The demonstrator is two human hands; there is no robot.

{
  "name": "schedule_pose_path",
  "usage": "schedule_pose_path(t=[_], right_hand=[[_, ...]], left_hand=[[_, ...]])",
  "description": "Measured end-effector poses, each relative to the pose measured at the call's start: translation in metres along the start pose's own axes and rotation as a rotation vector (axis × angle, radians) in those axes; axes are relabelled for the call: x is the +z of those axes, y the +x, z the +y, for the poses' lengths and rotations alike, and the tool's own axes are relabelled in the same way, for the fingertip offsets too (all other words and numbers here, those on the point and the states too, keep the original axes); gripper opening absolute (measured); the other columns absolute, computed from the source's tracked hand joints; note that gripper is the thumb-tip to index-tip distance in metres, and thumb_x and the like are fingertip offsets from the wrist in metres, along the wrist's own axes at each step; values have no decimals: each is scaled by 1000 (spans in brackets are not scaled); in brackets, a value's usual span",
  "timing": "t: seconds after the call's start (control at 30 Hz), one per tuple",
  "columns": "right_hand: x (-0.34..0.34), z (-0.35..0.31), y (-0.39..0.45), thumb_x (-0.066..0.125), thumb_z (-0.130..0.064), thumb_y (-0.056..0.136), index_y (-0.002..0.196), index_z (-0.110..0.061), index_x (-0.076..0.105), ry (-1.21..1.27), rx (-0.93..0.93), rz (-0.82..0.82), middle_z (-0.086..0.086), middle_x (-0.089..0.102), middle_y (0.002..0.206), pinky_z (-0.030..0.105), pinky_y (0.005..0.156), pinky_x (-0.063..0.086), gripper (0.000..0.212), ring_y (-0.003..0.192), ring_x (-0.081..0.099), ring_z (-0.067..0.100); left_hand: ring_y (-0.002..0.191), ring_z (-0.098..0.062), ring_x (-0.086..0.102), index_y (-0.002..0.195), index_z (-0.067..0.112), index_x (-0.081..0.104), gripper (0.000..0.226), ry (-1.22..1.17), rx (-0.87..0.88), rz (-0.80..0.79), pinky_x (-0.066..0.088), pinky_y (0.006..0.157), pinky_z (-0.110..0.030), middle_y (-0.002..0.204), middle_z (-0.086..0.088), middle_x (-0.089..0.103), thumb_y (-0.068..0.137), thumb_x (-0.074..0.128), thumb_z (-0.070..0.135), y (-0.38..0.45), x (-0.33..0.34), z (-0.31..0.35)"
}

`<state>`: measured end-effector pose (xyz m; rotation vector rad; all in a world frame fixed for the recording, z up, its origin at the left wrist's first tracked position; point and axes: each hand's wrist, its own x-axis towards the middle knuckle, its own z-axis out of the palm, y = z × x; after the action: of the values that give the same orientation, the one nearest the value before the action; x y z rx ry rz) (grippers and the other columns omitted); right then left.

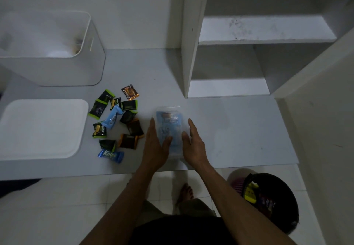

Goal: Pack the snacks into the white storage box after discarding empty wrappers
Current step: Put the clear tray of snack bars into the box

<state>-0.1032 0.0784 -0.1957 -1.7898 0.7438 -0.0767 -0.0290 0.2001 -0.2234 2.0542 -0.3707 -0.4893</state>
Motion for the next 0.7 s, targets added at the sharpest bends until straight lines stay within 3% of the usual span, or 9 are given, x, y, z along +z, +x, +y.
schedule_pose_path(t=[0.07,0.1,0.2,0.27,0.37,0.5,0.63,0.7], right_hand=[[2,2,-1,35,-36,103,155,-24,14,17,17,-17,0,31,158,14,91,36,57,136,44,22],[2,3,-1,34,-34,104,155,-24,12,19,21,-23,1,30,158,13,88,36,56,136,44,23],[2,2,-2,34,-29,106,155,-23,11,42,15,-38,2,30,158,-3,76,37,55,134,45,23],[3,3,-4,35,-26,106,154,-23,12,67,7,-41,4,34,156,-7,69,39,53,128,47,16],[5,0,-8,35,-26,106,155,-24,14,54,-6,-40,1,35,154,-9,69,37,53,117,41,4],[17,-11,-17,35,-30,105,156,-25,13,26,-40,-45,-4,32,155,-9,73,35,55,124,40,5],[41,-40,-23,34,-32,104,155,-24,14,4,-78,-53,-9,31,153,-10,74,31,56,122,36,1],[58,-62,-28,35,-30,105,155,-23,16,26,-95,-63,-9,34,150,-12,70,29,54,118,34,-1]], left_hand=[[124,-21,54,144,43,2,76,-13,-17,3,49,79,-8,149,-9,41,94,59,38,-1,0,3],[122,-21,54,145,40,2,76,-14,-20,4,48,75,-5,148,-10,41,95,59,32,-1,1,2],[123,-27,57,154,28,0,82,-1,-53,-8,52,87,-21,150,-13,41,96,57,31,-3,1,4],[123,-29,57,155,23,0,84,13,-93,-7,54,92,-37,150,-14,42,96,57,32,-6,-1,7],[125,-28,55,156,24,1,85,-4,-119,18,54,94,-47,149,-12,42,94,58,36,-15,-7,14],[130,-22,50,149,45,6,81,-65,-101,80,53,95,-51,149,-4,40,88,59,39,-27,-27,21],[130,-21,50,154,32,8,83,-77,-64,113,53,96,-50,150,-6,41,92,61,33,-30,-64,21],[130,-14,46,155,30,5,83,-109,-58,132,51,99,-41,152,-5,39,94,61,31,-31,-89,20]])
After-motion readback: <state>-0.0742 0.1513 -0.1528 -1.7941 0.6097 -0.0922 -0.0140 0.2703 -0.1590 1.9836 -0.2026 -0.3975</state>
